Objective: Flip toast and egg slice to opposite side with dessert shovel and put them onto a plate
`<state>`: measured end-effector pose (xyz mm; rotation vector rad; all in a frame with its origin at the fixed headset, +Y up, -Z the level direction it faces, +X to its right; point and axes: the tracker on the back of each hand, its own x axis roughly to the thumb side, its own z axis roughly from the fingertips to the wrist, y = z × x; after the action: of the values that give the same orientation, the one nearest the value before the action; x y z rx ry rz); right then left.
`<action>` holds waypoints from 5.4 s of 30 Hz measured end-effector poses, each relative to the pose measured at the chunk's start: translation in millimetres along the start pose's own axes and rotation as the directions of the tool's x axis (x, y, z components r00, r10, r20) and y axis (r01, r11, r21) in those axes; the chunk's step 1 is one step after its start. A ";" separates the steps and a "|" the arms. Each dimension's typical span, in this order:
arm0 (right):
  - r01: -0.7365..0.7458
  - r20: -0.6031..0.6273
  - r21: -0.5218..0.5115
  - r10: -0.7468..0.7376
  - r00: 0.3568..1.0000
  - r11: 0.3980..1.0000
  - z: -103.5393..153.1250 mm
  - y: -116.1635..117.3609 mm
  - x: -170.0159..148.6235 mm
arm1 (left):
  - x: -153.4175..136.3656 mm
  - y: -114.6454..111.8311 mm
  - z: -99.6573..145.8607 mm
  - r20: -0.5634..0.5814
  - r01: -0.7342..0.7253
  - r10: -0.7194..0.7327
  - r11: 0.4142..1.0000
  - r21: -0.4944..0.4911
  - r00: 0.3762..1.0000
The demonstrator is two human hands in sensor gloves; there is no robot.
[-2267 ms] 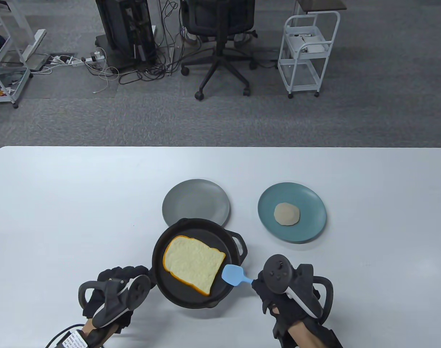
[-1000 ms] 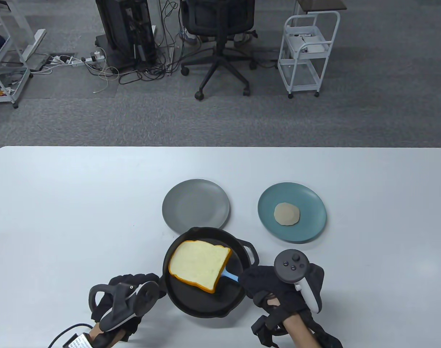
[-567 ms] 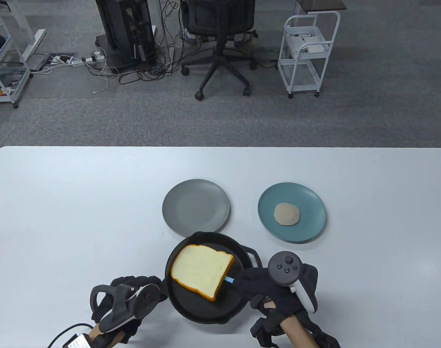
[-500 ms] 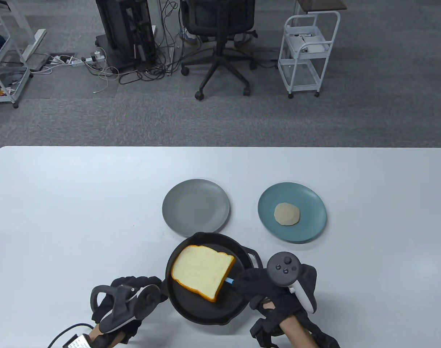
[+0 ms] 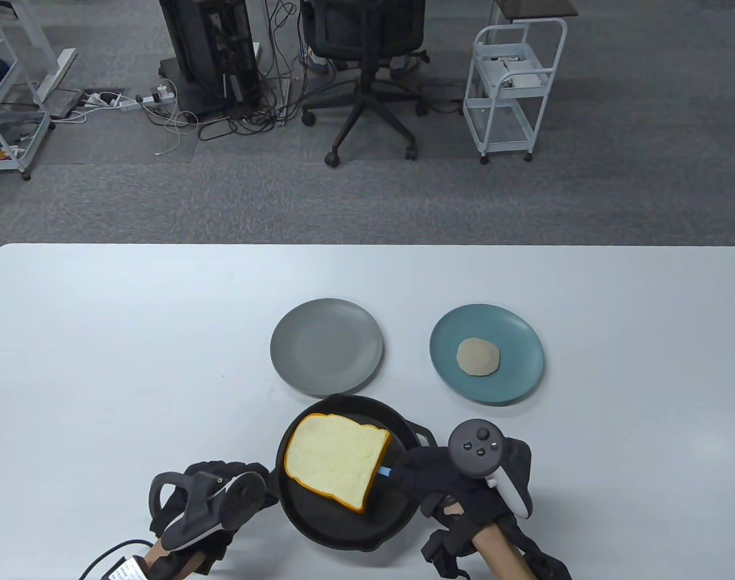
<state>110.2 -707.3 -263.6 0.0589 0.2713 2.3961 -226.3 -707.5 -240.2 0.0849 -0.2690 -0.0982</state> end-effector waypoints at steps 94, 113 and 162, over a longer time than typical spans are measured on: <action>-0.871 -0.708 -0.305 0.520 0.478 0.385 -71.1 -108.6 -81.1 | -1.6 1.1 -1.3 -0.006 0.010 -0.010 0.999 -0.052 1.000; -0.507 -0.399 -0.516 0.331 0.855 0.690 -6.3 -102.7 -69.2 | -3.1 3.3 -0.2 -0.005 0.010 -0.010 0.999 -0.031 1.000; -0.090 0.123 -0.457 0.163 0.979 0.885 32.0 -12.0 8.9 | -3.4 -35.3 -15.7 0.081 -0.011 0.016 0.998 -0.068 0.997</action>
<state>115.3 -686.9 -235.2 0.0528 -0.3773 2.5071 -228.4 -741.1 -259.6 0.0116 -0.3475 -0.0973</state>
